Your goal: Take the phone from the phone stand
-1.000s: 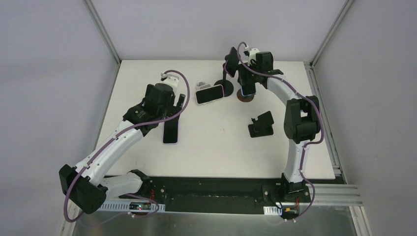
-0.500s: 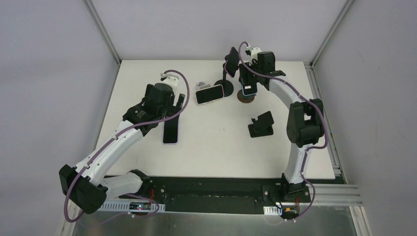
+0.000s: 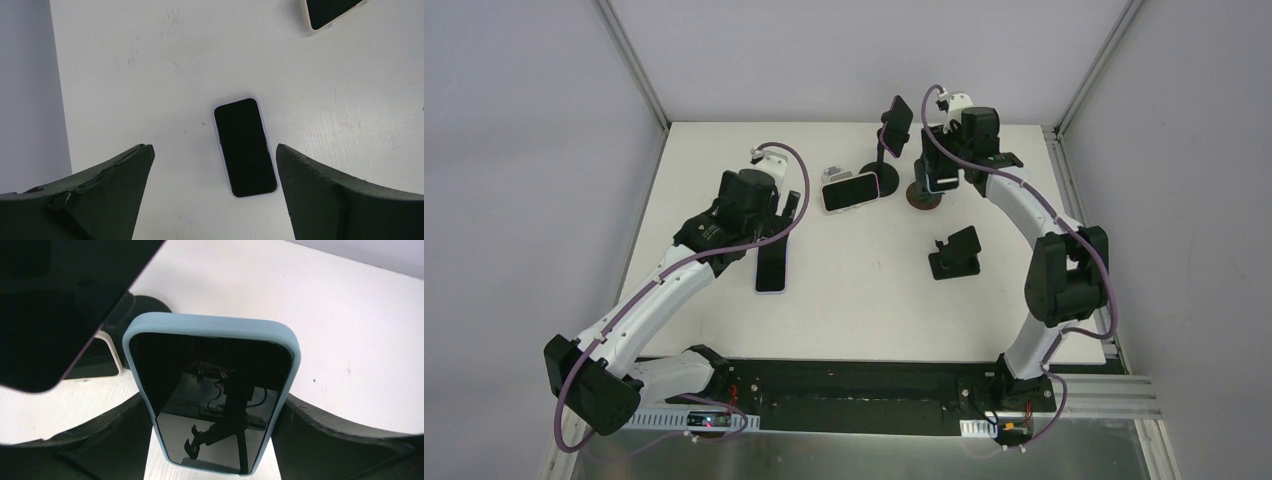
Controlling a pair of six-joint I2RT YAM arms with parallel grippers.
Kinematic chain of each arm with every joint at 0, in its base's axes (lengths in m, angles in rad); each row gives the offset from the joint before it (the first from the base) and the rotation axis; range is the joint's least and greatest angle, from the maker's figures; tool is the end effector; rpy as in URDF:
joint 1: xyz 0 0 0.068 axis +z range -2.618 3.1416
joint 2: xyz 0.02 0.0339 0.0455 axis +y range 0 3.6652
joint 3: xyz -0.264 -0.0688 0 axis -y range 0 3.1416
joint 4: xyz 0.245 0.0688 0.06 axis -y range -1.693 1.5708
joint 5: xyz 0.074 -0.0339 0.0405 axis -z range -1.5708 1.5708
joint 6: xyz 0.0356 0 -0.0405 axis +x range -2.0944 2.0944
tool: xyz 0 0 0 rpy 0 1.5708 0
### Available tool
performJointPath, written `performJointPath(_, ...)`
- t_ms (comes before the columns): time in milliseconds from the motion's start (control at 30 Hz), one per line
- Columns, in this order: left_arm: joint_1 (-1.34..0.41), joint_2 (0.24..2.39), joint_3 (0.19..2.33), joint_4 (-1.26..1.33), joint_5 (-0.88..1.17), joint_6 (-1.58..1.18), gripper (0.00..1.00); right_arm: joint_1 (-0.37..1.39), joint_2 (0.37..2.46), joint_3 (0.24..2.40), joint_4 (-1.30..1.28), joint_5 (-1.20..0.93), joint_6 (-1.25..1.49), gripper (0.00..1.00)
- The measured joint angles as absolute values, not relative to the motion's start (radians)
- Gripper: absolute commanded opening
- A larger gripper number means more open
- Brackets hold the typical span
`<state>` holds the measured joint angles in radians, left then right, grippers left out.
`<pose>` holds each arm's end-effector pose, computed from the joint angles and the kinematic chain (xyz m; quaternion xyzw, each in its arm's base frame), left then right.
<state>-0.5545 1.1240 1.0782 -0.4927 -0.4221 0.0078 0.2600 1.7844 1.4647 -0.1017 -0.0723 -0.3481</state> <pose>0.2158 -0.1165 0.3457 0.1366 0.8457 0.0452 0.5138 0.4123 0.1123 0.3067 -0.2699 0.7945 0.0064 0.5440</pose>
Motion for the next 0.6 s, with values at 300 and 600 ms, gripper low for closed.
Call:
performJointPath(300,-0.554,1.124,1.078,-0.493,-0.432,0.007,0.99,0.262,1.601,1.376,-0.177,-0.024,-0.234,0.52)
performJointPath(600,-0.541,1.12,1.078,-0.493,-0.485,0.007,0.99,0.377,1.396,1.335,-0.255,0.007,-0.109,0.53)
